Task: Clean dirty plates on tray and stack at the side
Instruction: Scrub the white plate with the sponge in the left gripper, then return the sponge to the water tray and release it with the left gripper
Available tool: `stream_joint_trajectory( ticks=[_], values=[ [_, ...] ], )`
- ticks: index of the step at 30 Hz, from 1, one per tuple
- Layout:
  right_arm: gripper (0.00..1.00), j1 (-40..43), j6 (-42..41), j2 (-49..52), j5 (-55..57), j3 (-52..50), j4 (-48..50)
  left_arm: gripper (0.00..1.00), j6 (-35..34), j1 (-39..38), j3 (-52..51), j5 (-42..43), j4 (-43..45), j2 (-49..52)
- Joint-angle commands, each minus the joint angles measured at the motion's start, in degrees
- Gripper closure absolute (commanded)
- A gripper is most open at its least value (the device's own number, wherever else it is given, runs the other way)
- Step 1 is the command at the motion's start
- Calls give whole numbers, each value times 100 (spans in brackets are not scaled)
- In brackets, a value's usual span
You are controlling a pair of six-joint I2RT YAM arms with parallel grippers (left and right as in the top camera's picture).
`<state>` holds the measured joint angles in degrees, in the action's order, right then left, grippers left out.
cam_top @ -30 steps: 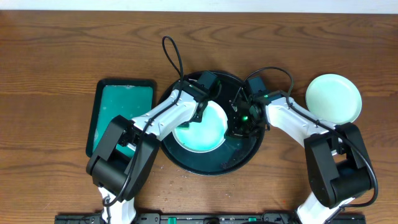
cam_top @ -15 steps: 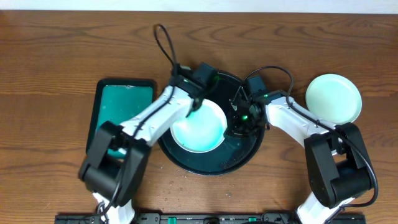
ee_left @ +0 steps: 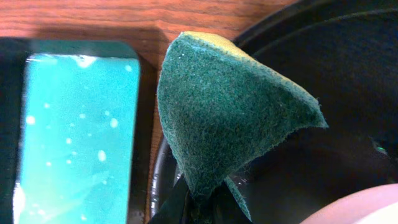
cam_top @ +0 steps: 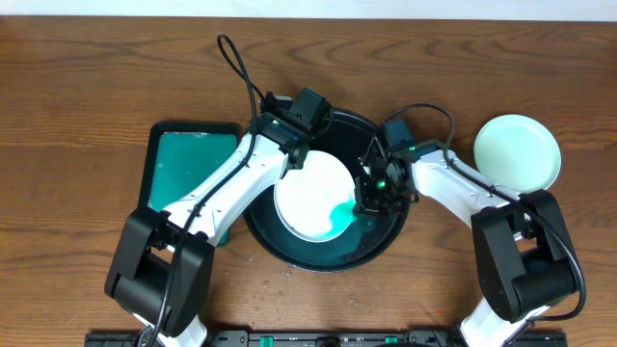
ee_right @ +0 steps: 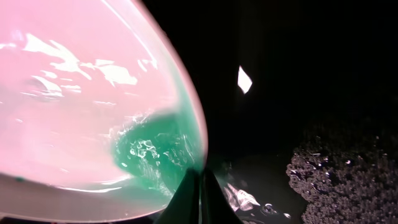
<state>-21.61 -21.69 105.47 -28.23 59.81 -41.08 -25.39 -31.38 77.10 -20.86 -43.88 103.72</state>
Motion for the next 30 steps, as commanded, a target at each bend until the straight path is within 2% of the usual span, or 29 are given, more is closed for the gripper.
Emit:
stream_joint_trajectory(
  ticks=[1, 8, 15, 17, 18, 24, 25, 27, 30],
  values=[
    [99, 7, 94, 28, 249, -66, -28, 93, 140, 48, 162, 179, -26, -216],
    [98, 7, 125, 28, 249, 33, -17, 93, 221, 426, 267, 179, -184, -911],
    [98, 7, 457, 26, 247, 295, 190, 93, 109, 1606, 264, 262, -999, -1405],
    [99, 9, 389, 26, 249, 391, 251, 93, 98, 1934, 260, 426, -1250, -1390],
    [99, 7, 389, 26, 243, 509, 264, 92, 33, 2227, 234, 767, -1373, -1381],
    [99, 7, 372, 26, 221, 785, 155, 93, -17, 2787, 74, 1556, -1414, -1381],
    [93, 7, 372, 26, 221, 791, 136, 93, -17, 2824, 61, 1563, -1427, -1381],
    [52, 0, 376, 28, 225, 791, 44, 93, -13, 2863, 57, 1569, -1456, -1381],
    [49, -52, 527, 28, 249, 785, -4, 88, 7, 2863, 57, 1552, -1453, -1381]
  ],
)
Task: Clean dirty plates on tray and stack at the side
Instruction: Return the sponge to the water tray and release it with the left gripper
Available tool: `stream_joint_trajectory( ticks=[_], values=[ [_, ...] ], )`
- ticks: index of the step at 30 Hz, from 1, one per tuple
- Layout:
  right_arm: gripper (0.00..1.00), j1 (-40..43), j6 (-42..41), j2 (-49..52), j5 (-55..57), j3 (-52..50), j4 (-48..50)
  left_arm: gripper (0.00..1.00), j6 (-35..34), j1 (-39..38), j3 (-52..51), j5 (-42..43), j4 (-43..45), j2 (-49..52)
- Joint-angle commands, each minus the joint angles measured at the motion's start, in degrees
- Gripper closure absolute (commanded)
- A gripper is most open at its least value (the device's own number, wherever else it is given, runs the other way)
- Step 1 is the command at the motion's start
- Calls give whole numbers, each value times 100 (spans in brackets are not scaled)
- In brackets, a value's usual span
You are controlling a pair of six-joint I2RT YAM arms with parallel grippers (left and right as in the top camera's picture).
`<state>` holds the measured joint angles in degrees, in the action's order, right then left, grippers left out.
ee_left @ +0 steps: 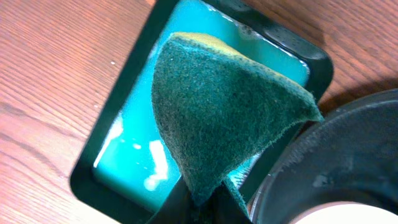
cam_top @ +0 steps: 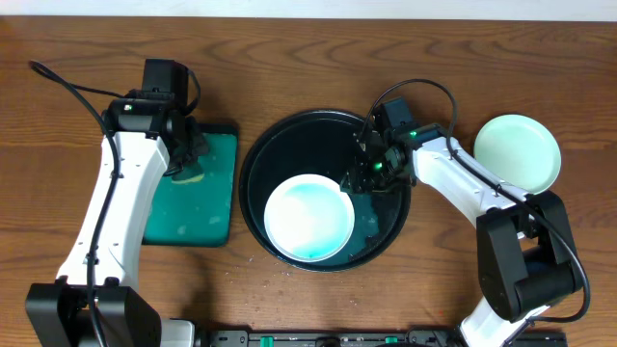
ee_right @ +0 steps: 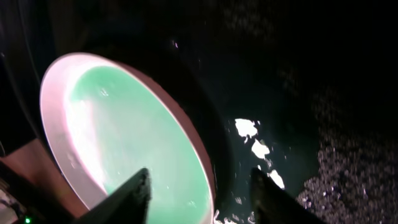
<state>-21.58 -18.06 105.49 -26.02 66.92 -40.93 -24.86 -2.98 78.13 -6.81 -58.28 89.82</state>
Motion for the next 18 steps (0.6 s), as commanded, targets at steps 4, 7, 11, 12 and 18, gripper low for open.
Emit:
stream_joint_trajectory(
  ticks=[4, 7, 11, 12, 18],
  values=[
    [50, -195, 184, 39, 118, 61, 105, 83, -26, 35, -46, 140, 0, 17],
    [51, -313, 184, 59, 179, 57, 153, 83, -24, 79, -59, 125, 0, 74],
    [51, -476, 184, 70, 214, 50, 223, 83, -24, 157, -205, 146, 2, 380],
    [51, -505, 184, 70, 219, 50, 240, 84, -24, 164, -227, 146, 4, 490],
    [50, -546, 181, 70, 214, 50, 214, 85, 22, 168, -234, 149, 105, 1064]
  ],
)
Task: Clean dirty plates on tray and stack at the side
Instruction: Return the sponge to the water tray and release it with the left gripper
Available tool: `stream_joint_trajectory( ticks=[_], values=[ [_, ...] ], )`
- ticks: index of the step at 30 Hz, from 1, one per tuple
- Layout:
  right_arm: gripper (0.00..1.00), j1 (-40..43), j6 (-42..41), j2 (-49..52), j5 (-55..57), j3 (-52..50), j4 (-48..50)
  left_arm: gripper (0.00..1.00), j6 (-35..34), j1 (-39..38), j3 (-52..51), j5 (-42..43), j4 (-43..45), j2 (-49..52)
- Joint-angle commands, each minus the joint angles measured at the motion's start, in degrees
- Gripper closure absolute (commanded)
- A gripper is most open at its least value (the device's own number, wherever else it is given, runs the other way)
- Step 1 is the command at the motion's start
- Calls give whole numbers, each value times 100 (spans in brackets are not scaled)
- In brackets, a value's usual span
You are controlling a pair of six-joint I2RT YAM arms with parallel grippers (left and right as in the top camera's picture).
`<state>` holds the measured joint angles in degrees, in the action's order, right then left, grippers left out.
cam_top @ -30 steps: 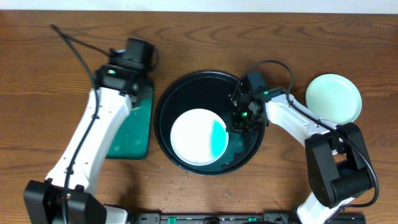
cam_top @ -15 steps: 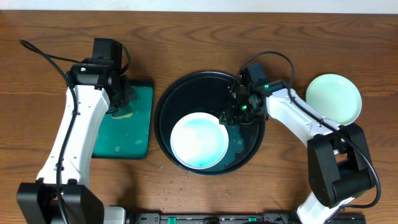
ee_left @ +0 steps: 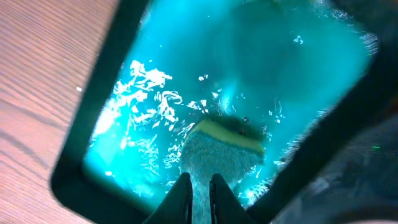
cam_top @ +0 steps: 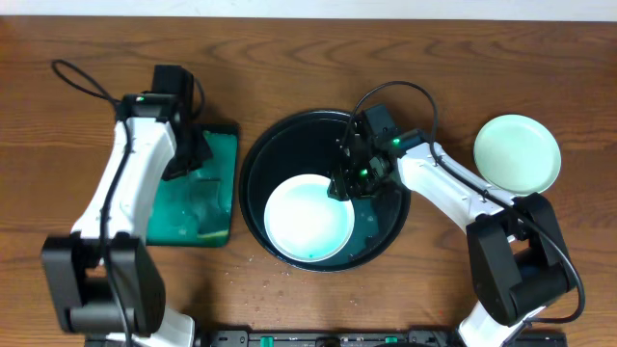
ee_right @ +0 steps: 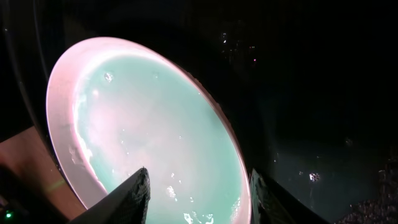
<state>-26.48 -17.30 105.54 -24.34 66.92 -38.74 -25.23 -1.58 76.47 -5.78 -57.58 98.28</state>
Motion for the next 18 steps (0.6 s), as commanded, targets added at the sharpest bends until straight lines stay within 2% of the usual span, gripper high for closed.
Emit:
stream_joint_trajectory(
  ticks=[1, 2, 3, 5, 8, 11, 12, 15, 18],
  values=[
    [50, -57, 105, 66, 48, 50, -11, 78, 105, 28, -68, 52, 68, 238],
    [50, -57, 107, 66, 48, 50, -17, 73, 151, 28, -68, 76, 94, 238],
    [50, -57, 105, 66, 52, 50, -26, 63, 197, 28, -57, 114, 122, 195],
    [48, -57, 107, 66, 52, 50, -24, 54, 275, 28, -37, 254, 140, 83],
    [46, -57, 109, 66, 57, 48, 0, 47, 275, 26, -35, 555, 138, -243],
    [47, -68, 109, 92, 225, 39, -24, 27, 273, 15, -35, 940, 105, -667],
    [48, -74, 107, 118, 308, 28, -31, 22, 273, 15, -35, 1106, 76, -822],
    [50, -120, 107, 236, 310, -28, 22, 21, 271, 17, -35, 1484, -83, -1209],
    [57, -192, 105, 365, 308, -28, 28, 20, 267, 17, -35, 1703, -256, -1510]
  ],
)
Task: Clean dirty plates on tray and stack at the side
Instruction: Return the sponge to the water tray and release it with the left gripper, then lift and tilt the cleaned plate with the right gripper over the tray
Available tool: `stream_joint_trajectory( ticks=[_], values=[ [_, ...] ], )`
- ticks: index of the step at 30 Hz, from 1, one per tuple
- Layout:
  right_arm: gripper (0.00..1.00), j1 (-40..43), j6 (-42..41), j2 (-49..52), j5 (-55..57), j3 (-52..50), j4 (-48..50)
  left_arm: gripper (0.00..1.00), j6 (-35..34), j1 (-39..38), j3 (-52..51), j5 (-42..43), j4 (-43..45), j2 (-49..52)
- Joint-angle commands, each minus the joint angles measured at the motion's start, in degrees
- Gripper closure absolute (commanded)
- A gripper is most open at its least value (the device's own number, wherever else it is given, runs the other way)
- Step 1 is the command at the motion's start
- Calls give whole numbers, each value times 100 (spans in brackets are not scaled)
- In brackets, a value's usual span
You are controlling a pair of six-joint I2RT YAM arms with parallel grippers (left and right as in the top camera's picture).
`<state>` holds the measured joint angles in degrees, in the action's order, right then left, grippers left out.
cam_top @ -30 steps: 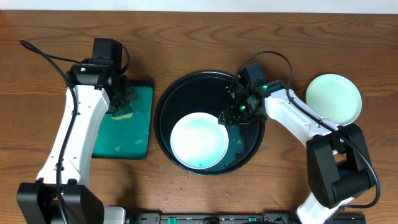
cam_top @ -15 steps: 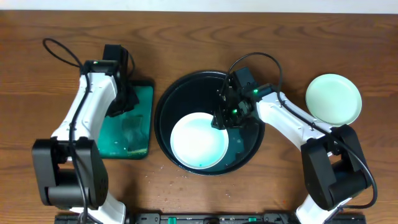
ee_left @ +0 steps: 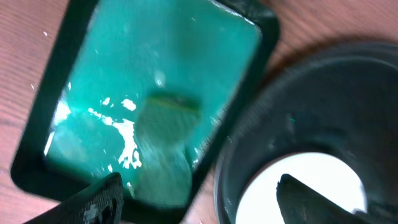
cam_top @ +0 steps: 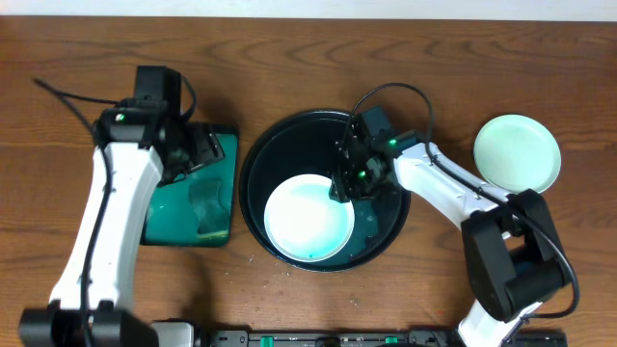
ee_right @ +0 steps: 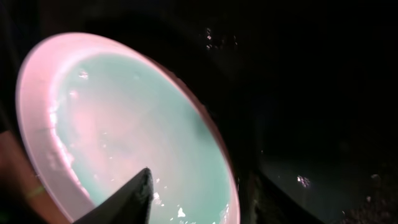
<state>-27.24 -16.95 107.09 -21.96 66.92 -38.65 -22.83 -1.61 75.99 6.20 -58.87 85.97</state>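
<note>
A white plate [cam_top: 307,218] with a bluish soapy film lies in the black round basin [cam_top: 258,154]. My right gripper [cam_top: 347,183] is open at the plate's upper right edge. In the right wrist view the plate [ee_right: 118,118] fills the left side, and the right gripper [ee_right: 199,174] has one finger over the plate and one outside its rim. My left gripper [cam_top: 198,152] hangs open and empty above the rectangular tray of green soapy water [cam_top: 154,220]. The green and yellow sponge [ee_left: 165,115] lies loose in that water, above the left gripper [ee_left: 199,180] in the left wrist view.
A clean pale green plate [cam_top: 517,152] sits on the wooden table at the right. The basin holds dark water with foam around the plate. The green tray stands close against the basin's left side.
My left gripper was shut on the sponge in the tray's water. Now it is open and higher, and the sponge lies free in the tray. My right gripper stays open at the plate's rim.
First my left gripper held the sponge by the plate while my right gripper pinched the tilted plate's rim. Then the plate lay flat, the right gripper open, the sponge over the green tray. The sponge was then dipped in, and now lies released there.
</note>
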Motion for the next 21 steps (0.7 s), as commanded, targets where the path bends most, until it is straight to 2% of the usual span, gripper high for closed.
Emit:
stream_joint_trajectory(
  ticks=[1, 2, 4, 6, 13, 21],
  values=[
    [62, -144, 70, 267, 70, -28, 42, 20, 7, 20, 13, 540, -173, -356],
    [68, -168, 70, 275, 68, -28, 57, 20, -57, 20, 13, 540, -214, -420],
    [87, -232, 72, 313, 72, -28, 85, 20, -240, 20, 13, 538, -284, -531],
    [99, -306, 72, 332, 72, -28, 111, 20, -350, 20, 13, 540, -339, -599],
    [99, -428, 66, 302, 111, -22, 227, 20, -361, 20, 13, 533, -632, -625],
    [99, -254, -389, -210, 111, -20, 367, 20, -361, 20, 13, 533, -754, -625]
  ],
)
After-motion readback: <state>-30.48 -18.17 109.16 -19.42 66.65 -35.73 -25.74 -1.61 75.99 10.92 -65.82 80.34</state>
